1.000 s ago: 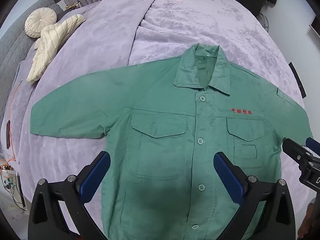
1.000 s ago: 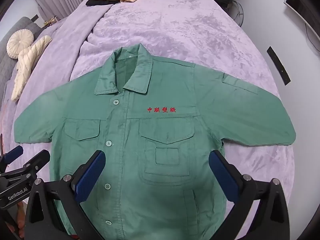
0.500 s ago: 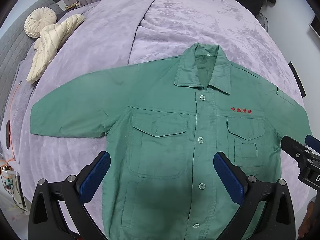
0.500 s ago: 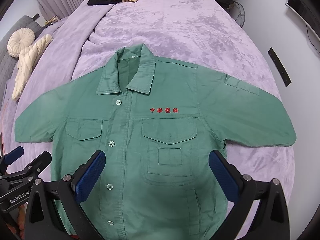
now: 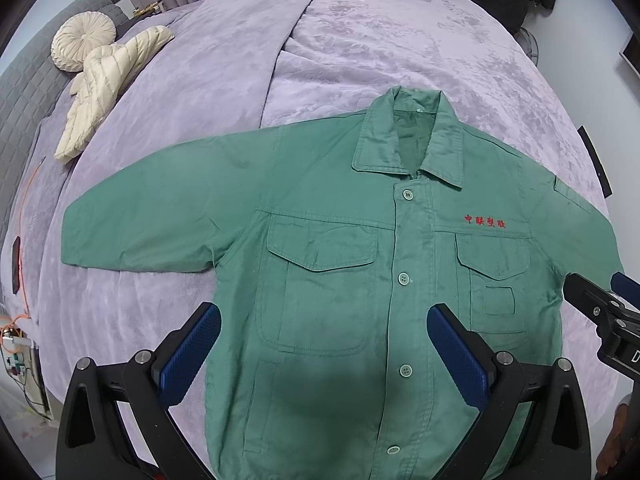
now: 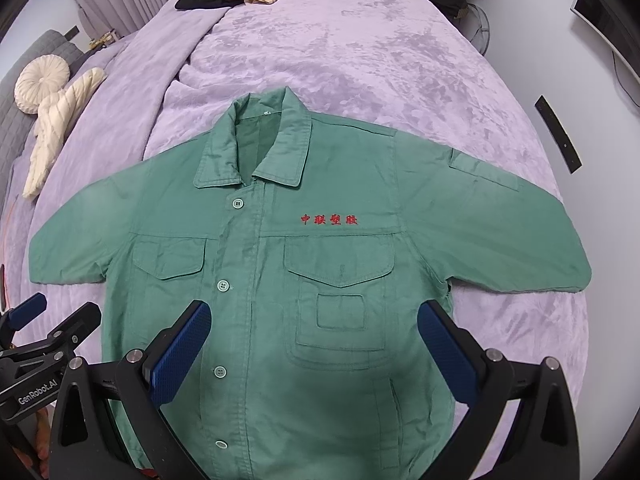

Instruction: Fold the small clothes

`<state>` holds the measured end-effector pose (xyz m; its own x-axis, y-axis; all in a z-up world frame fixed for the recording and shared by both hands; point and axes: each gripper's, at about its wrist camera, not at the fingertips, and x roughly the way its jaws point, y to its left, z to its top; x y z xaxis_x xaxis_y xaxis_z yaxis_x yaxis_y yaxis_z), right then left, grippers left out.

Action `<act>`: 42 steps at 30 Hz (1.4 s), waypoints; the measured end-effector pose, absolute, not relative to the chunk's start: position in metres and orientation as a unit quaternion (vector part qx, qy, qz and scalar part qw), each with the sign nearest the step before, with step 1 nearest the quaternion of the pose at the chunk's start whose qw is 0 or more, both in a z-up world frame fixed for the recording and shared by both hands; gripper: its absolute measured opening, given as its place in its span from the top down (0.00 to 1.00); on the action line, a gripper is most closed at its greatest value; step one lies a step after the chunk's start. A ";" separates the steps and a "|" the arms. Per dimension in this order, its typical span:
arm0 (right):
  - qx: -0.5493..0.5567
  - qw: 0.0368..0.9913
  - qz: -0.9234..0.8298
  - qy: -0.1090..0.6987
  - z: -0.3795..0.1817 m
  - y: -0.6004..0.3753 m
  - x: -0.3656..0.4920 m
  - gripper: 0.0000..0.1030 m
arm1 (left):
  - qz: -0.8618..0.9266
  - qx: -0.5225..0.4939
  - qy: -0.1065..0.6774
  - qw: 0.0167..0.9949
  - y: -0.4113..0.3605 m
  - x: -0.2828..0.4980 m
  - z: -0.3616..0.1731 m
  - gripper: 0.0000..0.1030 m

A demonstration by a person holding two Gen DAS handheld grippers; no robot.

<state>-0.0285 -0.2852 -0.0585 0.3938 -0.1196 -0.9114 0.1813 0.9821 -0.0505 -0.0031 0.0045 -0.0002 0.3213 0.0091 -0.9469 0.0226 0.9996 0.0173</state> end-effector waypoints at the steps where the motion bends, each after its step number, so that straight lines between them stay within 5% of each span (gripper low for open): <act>1: 0.028 0.834 -0.091 0.543 -0.058 -0.285 -0.030 0.00 | -0.004 0.014 0.584 0.812 0.004 -0.003 0.000 0.00; 42: 0.027 0.825 -0.092 0.557 -0.065 -0.279 -0.019 0.00 | 0.022 0.021 0.596 0.802 0.030 0.002 -0.008 0.00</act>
